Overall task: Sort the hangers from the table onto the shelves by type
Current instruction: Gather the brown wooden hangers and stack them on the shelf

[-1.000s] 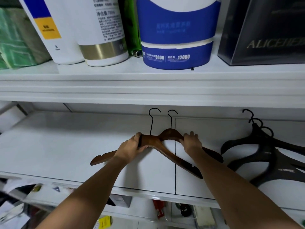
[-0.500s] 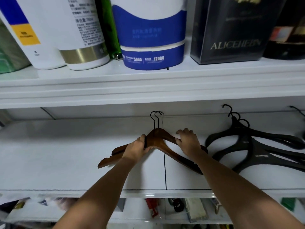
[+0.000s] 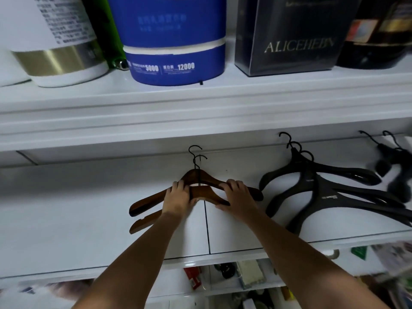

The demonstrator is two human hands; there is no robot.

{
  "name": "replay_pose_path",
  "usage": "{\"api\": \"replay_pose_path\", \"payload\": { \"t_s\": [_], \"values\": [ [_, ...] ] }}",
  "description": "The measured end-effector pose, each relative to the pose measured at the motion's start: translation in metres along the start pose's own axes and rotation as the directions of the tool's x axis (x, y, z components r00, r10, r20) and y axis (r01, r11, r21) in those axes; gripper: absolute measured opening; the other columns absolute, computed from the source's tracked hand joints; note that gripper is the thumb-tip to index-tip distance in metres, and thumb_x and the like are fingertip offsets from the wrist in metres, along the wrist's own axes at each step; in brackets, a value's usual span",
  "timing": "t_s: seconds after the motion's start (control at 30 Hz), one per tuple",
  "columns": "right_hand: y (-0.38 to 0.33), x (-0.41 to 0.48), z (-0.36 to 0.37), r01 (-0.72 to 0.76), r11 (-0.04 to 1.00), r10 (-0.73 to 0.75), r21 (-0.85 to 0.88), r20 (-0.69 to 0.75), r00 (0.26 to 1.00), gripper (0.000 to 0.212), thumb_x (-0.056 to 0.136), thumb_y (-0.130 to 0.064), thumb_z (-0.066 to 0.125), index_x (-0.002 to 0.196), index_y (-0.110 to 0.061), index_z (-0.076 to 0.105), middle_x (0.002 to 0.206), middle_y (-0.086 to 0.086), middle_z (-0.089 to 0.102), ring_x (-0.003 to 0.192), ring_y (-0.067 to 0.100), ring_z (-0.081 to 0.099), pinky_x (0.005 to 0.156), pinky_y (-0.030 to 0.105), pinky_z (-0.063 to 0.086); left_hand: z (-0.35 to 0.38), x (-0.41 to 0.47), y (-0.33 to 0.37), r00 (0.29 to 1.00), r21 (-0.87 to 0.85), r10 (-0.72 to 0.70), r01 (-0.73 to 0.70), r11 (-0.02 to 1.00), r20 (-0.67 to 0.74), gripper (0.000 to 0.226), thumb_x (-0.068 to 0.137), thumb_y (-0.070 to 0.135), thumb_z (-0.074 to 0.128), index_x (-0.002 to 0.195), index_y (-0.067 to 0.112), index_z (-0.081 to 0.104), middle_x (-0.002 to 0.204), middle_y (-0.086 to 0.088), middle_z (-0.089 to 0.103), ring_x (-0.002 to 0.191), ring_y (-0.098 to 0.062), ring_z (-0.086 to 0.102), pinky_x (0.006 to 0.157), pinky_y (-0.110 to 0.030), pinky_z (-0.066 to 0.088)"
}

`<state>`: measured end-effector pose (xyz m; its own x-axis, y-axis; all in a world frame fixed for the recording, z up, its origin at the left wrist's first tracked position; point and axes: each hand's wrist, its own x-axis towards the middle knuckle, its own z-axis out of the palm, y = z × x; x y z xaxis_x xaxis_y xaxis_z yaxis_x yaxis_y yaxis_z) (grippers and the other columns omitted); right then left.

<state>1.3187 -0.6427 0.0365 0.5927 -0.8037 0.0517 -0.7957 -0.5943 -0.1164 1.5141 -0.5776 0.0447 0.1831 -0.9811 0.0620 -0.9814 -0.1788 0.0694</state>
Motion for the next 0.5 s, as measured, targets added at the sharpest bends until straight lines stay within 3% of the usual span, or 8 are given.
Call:
{"api": "replay_pose_path", "payload": {
  "t_s": [0.1, 0.23, 0.37, 0.5],
  "values": [
    [-0.003, 0.003, 0.004, -0.027, 1.000, 0.027, -0.007, -0.009, 1.000, 0.070, 0.088, -0.053, 0.055, 0.142, -0.014, 0.035, 0.142, 0.009, 0.038, 0.129, 0.027, 0.035, 0.109, 0.037, 0.028, 0.004, 0.002, -0.003, 1.000, 0.081, -0.028, 0.029, 0.996, -0.009, 0.060, 0.092, 0.058, 0.038, 0.134, 0.015, 0.042, 0.139, -0.011, 0.038, 0.129, -0.030, 0.033, 0.109, -0.045, 0.030],
    [-0.008, 0.005, 0.005, -0.066, 0.998, 0.066, -0.015, -0.039, 0.997, 0.066, 0.089, -0.053, 0.053, 0.140, -0.014, 0.037, 0.140, 0.010, 0.041, 0.129, 0.026, 0.037, 0.109, 0.038, 0.029, 0.006, 0.008, -0.004, 0.989, 0.056, -0.128, 0.125, 0.991, 0.071, 0.075, 0.092, 0.062, 0.033, 0.145, 0.011, 0.022, 0.142, -0.013, 0.037, 0.131, -0.032, 0.036, 0.109, -0.049, 0.028],
    [-0.010, 0.009, 0.002, -0.101, 0.995, 0.100, -0.027, -0.019, 0.995, 0.065, 0.091, -0.053, 0.051, 0.140, -0.014, 0.036, 0.138, 0.011, 0.041, 0.127, 0.027, 0.038, 0.108, 0.037, 0.029, 0.003, 0.013, -0.005, 0.987, 0.059, -0.129, 0.124, 0.991, 0.095, 0.078, 0.090, 0.064, 0.033, 0.144, 0.009, 0.022, 0.137, -0.012, 0.041, 0.123, -0.030, 0.044, 0.101, -0.045, 0.037],
    [-0.013, 0.011, -0.004, -0.123, 0.992, 0.124, -0.027, 0.036, 0.992, 0.065, 0.090, -0.051, 0.053, 0.141, -0.013, 0.035, 0.141, 0.012, 0.038, 0.129, 0.029, 0.035, 0.109, 0.039, 0.028, -0.002, 0.015, -0.004, 0.984, 0.057, -0.119, 0.112, 0.992, 0.133, 0.079, 0.090, 0.062, 0.038, 0.145, 0.009, 0.020, 0.138, -0.012, 0.041, 0.123, -0.031, 0.044, 0.102, -0.046, 0.036]
  ]
}}
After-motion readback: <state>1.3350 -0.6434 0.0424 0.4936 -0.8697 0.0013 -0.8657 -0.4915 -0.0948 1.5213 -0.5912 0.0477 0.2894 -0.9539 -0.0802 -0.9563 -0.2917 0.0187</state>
